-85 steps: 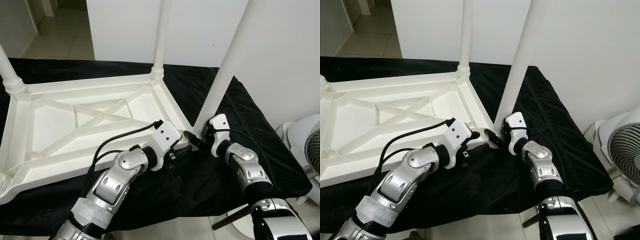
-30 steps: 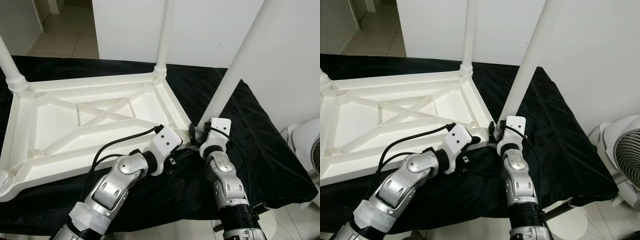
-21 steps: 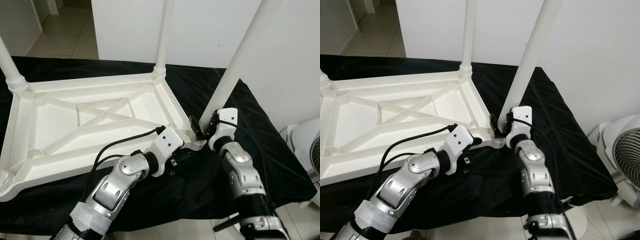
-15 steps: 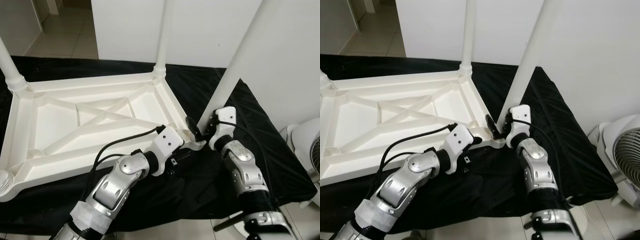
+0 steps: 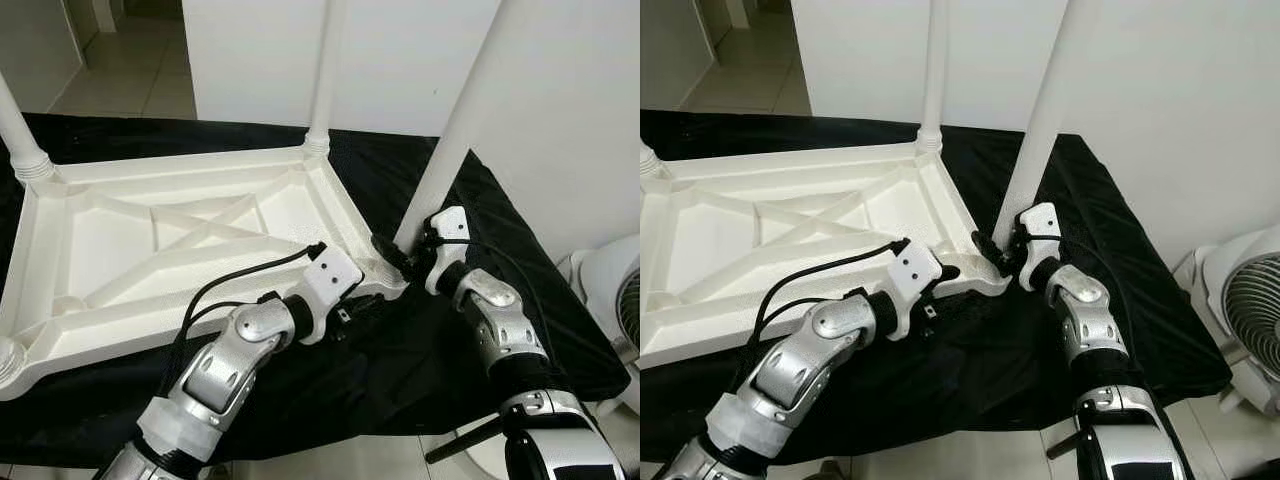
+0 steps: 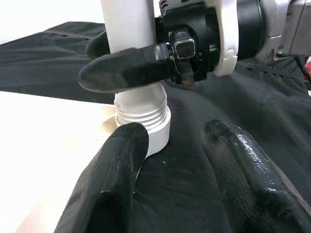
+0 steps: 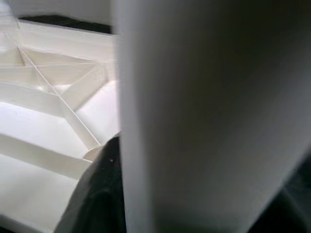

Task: Building children table

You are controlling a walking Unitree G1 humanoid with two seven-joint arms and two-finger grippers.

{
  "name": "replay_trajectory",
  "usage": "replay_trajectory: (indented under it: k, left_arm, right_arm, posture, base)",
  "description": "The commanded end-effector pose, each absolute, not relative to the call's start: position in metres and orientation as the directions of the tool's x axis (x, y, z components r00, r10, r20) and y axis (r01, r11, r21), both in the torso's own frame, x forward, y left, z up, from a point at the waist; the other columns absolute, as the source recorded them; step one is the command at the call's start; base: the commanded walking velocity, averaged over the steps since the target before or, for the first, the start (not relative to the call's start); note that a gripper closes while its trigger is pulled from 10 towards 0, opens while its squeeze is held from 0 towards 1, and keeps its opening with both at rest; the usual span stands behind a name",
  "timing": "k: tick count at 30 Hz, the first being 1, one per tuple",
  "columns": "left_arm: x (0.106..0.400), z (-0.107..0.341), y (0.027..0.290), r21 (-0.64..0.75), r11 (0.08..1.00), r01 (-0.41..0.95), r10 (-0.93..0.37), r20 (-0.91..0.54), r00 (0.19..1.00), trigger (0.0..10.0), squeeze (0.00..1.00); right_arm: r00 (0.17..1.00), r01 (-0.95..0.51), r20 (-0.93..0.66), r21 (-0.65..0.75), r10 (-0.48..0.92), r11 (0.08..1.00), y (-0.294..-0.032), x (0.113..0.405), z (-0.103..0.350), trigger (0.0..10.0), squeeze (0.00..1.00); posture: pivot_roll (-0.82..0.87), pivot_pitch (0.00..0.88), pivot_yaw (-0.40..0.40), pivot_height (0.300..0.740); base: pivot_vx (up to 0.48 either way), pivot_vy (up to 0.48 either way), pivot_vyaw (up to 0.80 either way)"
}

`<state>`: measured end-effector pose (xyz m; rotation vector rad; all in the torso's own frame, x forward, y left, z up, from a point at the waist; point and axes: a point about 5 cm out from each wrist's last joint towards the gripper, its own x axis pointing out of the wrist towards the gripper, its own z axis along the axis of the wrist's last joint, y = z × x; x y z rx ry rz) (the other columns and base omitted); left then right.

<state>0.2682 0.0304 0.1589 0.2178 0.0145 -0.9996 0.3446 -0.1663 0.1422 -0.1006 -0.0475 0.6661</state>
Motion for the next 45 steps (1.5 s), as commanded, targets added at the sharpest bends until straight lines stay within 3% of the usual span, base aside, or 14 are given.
replay_trajectory:
  k: [1,4,5,6,17,22,24,28,30,39,40,41,42,45]
  left_arm:
    - [0.267,0.157,0.028,0.168,0.494,0.853,-0.848,-0.126,0.515,10.0,0.0]
    - [0.267,0.157,0.027,0.167,0.493,0.854,-0.848,-0.125,0.515,10.0,0.0]
    - [0.266,0.157,0.027,0.166,0.489,0.856,-0.851,-0.126,0.51,10.0,0.0]
    - [0.266,0.157,0.026,0.166,0.487,0.858,-0.852,-0.126,0.508,10.0,0.0]
    - [0.265,0.156,0.025,0.159,0.483,0.861,-0.855,-0.125,0.503,10.0,0.0]
    - [0.264,0.155,0.023,0.15,0.491,0.858,-0.852,-0.121,0.509,10.0,0.0]
    - [0.261,0.153,0.022,0.146,0.485,0.862,-0.856,-0.125,0.502,10.0,0.0]
    - [0.26,0.152,0.021,0.145,0.482,0.864,-0.857,-0.128,0.499,10.0,0.0]
    - [0.26,0.152,0.021,0.143,0.481,0.865,-0.857,-0.128,0.498,10.0,0.0]
    - [0.26,0.152,0.02,0.141,0.476,0.868,-0.861,-0.125,0.492,10.0,0.0]
    - [0.259,0.152,0.02,0.141,0.474,0.869,-0.862,-0.126,0.491,10.0,0.0]
    - [0.259,0.152,0.02,0.142,0.474,0.869,-0.862,-0.127,0.49,10.0,0.0]
    - [0.259,0.152,0.021,0.142,0.473,0.87,-0.863,-0.127,0.49,10.0,0.0]
    - [0.259,0.152,0.021,0.144,0.472,0.87,-0.863,-0.128,0.489,10.0,0.0]
  right_arm:
    - [0.748,-0.663,-0.043,-0.098,0.662,0.742,-0.163,0.341,0.13,0.0,0.0]
    - [0.746,-0.665,-0.049,-0.095,0.664,0.741,-0.164,0.34,0.128,0.0,0.0]
    - [0.758,-0.652,-0.043,-0.081,0.651,0.754,-0.167,0.339,0.126,3.6,0.0]
    - [0.777,-0.629,-0.029,-0.078,0.629,0.774,-0.168,0.339,0.127,10.0,0.0]
    - [0.893,-0.448,0.024,-0.063,0.45,0.892,-0.168,0.34,0.13,10.0,0.0]
    - [0.969,-0.242,0.058,0.049,0.239,0.969,-0.157,0.335,0.136,10.0,0.0]
    - [0.995,-0.095,0.046,0.065,0.093,0.993,-0.155,0.33,0.137,10.0,0.0]
    - [0.999,-0.014,0.036,0.056,0.012,0.998,-0.154,0.326,0.137,10.0,0.0]
    - [0.994,0.1,0.025,0.07,-0.102,0.993,-0.151,0.319,0.136,10.0,0.0]
    - [0.995,0.094,0.035,0.088,-0.098,0.992,-0.138,0.313,0.139,10.0,0.0]
    - [0.995,0.09,0.035,0.081,-0.093,0.993,-0.139,0.313,0.139,10.0,0.5]
    - [0.995,0.089,0.034,0.075,-0.092,0.993,-0.139,0.313,0.139,10.0,0.5]
    - [0.997,0.071,0.021,0.084,-0.073,0.994,-0.138,0.313,0.137,10.0,1.0]
    - [0.999,0.033,0.038,0.072,-0.035,0.997,-0.138,0.315,0.136,10.0,1.0]
  posture:
    - [0.15,0.0,-0.089,0.74]
    - [0.15,0.0,-0.089,0.74]
    - [0.14,0.0,-0.083,0.74]
    - [0.14,0.0,-0.083,0.74]
    - [0.13,0.0,-0.09,0.74]
    - [0.12,0.0,-0.099,0.74]
    - [0.11,0.0,-0.105,0.74]
    - [0.11,0.0,-0.105,0.74]
    - [0.11,0.0,-0.109,0.74]
    - [0.11,0.0,-0.107,0.74]
    - [0.12,0.0,-0.106,0.74]
    - [0.12,0.0,-0.106,0.74]
    - [0.12,0.0,-0.108,0.74]
    - [0.12,0.0,-0.107,0.74]
  base:
    - [0.0,0.0,0.0]
    - [0.0,0.0,0.0]
    - [0.0,0.0,0.0]
    - [0.0,0.0,0.0]
    - [0.0,0.0,0.0]
    - [0.0,0.0,0.0]
    - [0.0,0.0,0.0]
    - [0.0,0.0,0.0]
    - [0.0,0.0,0.0]
    - [0.0,0.0,0.0]
    - [0.0,0.0,0.0]
    - [0.0,0.0,0.0]
    - [0.0,0.0,0.0]
    - [0.0,0.0,0.0]
